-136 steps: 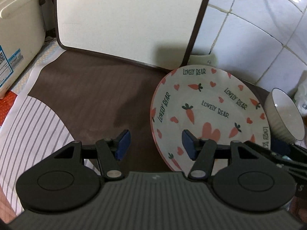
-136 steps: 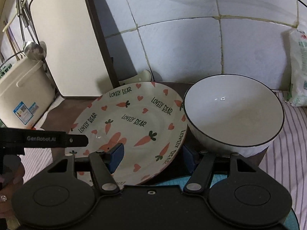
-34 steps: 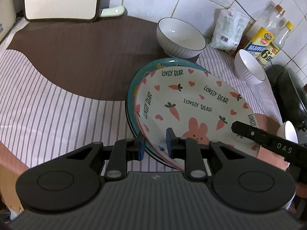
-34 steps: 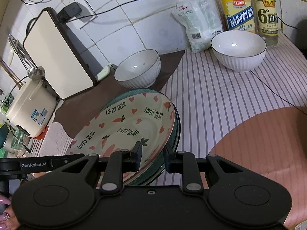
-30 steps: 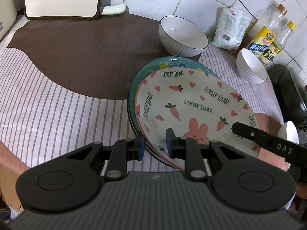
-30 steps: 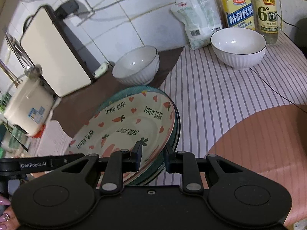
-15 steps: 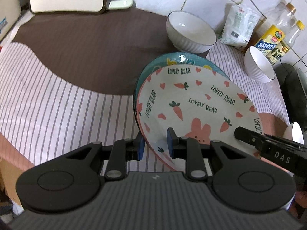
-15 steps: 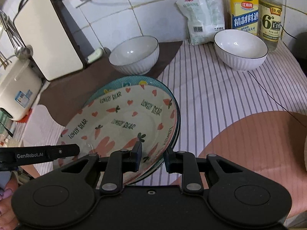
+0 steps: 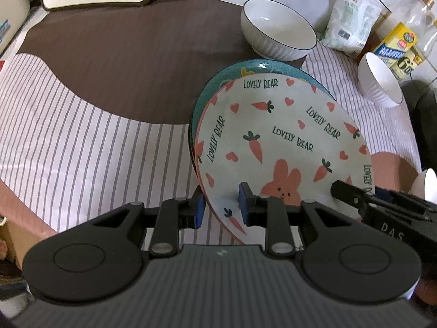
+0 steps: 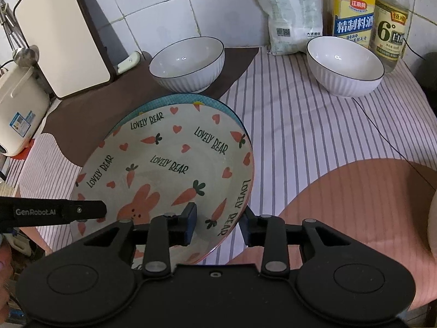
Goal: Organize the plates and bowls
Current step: 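Settle the pink-bunny plate flat on the plate stack with both grippers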
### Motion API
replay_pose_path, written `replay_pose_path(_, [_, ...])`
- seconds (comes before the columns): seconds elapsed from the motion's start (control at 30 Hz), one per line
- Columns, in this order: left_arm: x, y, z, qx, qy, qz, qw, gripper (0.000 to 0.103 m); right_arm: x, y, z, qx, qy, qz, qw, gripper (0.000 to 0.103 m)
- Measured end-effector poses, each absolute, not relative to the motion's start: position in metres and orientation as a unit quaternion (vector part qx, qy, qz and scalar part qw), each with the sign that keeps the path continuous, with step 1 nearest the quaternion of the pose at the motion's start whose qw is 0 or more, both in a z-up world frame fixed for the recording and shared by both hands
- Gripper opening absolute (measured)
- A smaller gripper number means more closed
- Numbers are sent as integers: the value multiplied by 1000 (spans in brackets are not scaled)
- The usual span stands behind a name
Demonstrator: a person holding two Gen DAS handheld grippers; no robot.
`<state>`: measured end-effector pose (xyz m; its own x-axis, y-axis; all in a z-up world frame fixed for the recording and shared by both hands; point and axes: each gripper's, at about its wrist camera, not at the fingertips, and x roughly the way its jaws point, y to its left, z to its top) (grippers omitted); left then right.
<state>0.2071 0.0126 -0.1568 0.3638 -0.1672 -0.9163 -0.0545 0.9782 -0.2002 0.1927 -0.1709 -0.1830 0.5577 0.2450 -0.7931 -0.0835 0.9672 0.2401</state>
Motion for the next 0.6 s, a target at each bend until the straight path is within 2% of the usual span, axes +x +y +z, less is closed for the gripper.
replay_pose_path(0.33, [214, -2, -156, -68, 584, -17, 809, 26, 197, -163, -185, 9, 434, 108, 894, 46])
replay_pose_path(0.6, [216, -11, -156, -48, 592, 0, 805, 26, 192, -162, -188, -20, 408, 118, 905, 46])
